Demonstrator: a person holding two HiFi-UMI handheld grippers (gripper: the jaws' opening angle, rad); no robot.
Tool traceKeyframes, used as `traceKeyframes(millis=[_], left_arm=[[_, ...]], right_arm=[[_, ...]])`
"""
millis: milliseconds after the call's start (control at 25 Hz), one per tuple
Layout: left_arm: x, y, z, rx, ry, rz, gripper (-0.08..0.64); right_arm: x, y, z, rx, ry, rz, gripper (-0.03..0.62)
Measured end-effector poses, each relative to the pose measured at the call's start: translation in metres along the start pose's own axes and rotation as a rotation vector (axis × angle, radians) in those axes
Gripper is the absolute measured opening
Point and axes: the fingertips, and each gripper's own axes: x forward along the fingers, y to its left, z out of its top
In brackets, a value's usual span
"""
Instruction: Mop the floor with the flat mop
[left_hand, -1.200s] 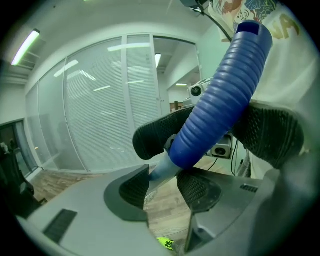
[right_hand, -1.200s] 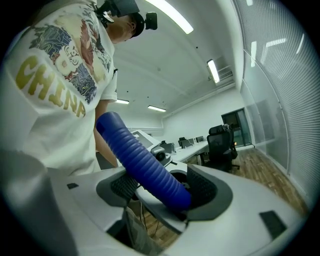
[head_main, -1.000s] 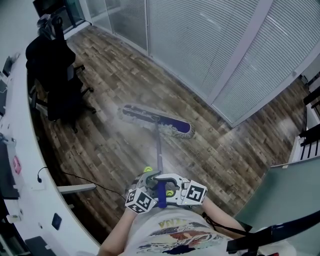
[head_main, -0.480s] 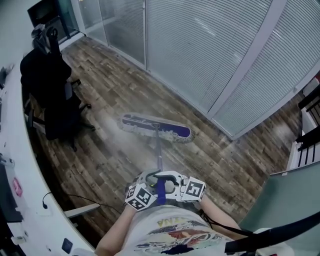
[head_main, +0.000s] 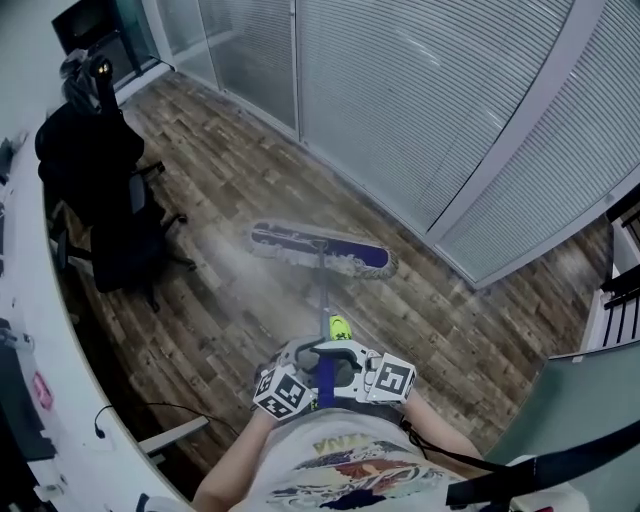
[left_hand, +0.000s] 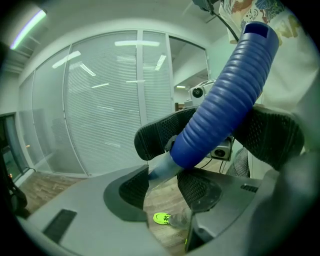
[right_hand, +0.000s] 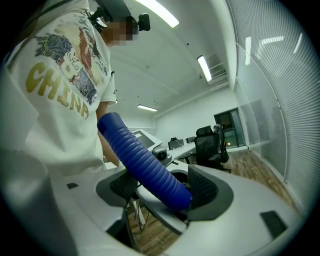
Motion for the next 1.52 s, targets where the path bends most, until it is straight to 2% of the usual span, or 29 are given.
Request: traceKeyframes(millis=[240,680,840,960,1240,1520], left_arm=[[0.039,0.085,0.013,-0.041,0.014,0.018,0.155],[0.149,0.245,0.074,-0.054,0.058,0.047,0.156],[0.188,0.286,0.097,-0.051,0.056,0.041,0.16],[0.209,0.31,0.101,-0.032,0.082,0.031,0.161],[0.213,0.32,0.098,-0.02,0.129,0.007,0.161],[0.193,0.278,0.082,-0.006,0.143,0.004,0.16]], right_arm=[[0.0,-0.092,0.013,-0.038,-0.008,0.029,0.288],[-0.047,-0.289,0.056,0.011,-0.059,0.036,0.288],[-0.068,-0.343,0.061,0.032,-0.088,0.035,0.288],[-0.076,-0.376,0.061,0.04,-0.092,0.018,0.29],[-0.072,-0.388,0.059,0.069,-0.095,-0.004,0.29],[-0.069,-0.341,0.046,0.087,-0.068,-0.015,0.291]])
